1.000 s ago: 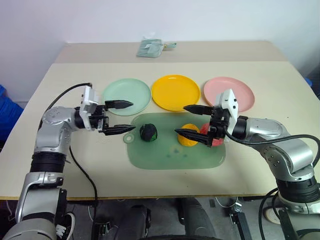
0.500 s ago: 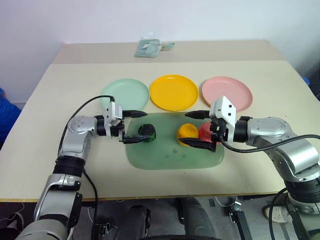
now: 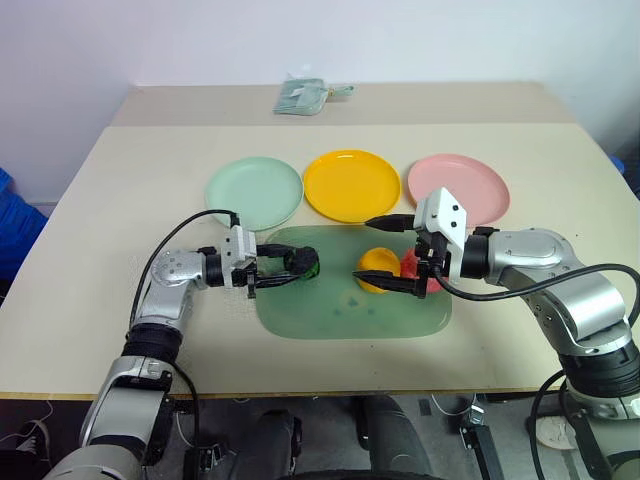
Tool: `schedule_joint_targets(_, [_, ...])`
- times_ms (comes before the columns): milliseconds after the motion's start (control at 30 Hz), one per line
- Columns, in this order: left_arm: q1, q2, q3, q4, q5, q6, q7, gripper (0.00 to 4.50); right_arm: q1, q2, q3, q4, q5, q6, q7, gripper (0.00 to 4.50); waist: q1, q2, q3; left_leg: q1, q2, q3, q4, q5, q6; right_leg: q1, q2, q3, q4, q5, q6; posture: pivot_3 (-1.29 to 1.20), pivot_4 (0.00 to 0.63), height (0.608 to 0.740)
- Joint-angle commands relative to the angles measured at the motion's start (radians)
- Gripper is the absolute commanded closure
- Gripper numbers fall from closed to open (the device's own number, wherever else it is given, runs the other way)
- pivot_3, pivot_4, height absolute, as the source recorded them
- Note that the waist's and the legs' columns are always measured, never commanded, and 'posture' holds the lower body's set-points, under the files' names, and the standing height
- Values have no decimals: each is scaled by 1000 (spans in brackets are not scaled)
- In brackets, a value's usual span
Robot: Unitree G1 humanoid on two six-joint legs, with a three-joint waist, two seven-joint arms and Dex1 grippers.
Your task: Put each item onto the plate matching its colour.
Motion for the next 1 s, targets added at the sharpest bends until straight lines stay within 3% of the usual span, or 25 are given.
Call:
schedule_joint_targets(33, [-25, 4, 42, -18, -32, 17, 51, 2263, -20, 6, -49, -19, 14, -7, -17, 0, -1, 0, 0, 0, 0, 0, 0, 0, 0, 0, 0, 0, 0, 0, 0, 0, 150, 740])
schedule_joint_targets(300, [-284, -17, 199, 226, 53, 51, 643, 2263, -123, 95, -35, 137, -126, -55, -182, 0, 1, -1, 0, 1, 0, -1, 0, 1, -1, 0, 0, 0, 0, 0, 0, 0, 150, 740])
schedule_joint_targets(400, [-335, -23, 222, 303, 73, 78, 783, 2263, -145, 109, -31, 163, -143, -49, -192, 0, -2, -1, 0, 0, -1, 0, -1, 1, -1, -1, 0, 0, 1, 0, 0, 0, 150, 740])
schedule_joint_targets(500, [-343, -23, 225, 326, 89, 76, 870, 1277, -147, 108, -28, 156, -150, -47, -188, 0, -3, -1, 0, -2, -1, 0, -2, 0, -1, -3, 0, 0, 0, 0, 0, 0, 150, 740])
schedule_joint_targets(600, [-322, -29, 232, 287, 33, 83, 783, 55, -147, 106, -38, 142, -135, -33, -175, 0, -2, -1, 0, -3, -1, 0, -2, 0, -1, -4, 0, 0, -1, 0, 0, 0, 150, 740])
schedule_joint_targets(800, [-208, 14, 214, 14, -164, 225, 359, 55, -103, 66, -35, 49, -40, 56, -79, 0, -4, -1, 0, -2, -1, -1, -1, 0, -1, -3, 0, 0, 0, 0, 0, 0, 150, 740])
schedule_joint_targets(933, [-48, 137, 154, -239, -287, 399, 30, 55, -76, -8, 26, 15, -65, 106, -27, 0, -13, -1, 0, -2, 0, 0, -1, 0, -1, -3, 0, 0, 0, 0, 0, 0, 150, 740])
schedule_joint_targets(1000, [-3, 178, 141, -275, -272, 394, -15, 55, -87, -14, 40, 17, -51, 156, -29, 0, -11, -1, 0, -1, 0, 1, -2, 0, -1, -2, 0, 1, 0, 0, 0, 0, 150, 740])
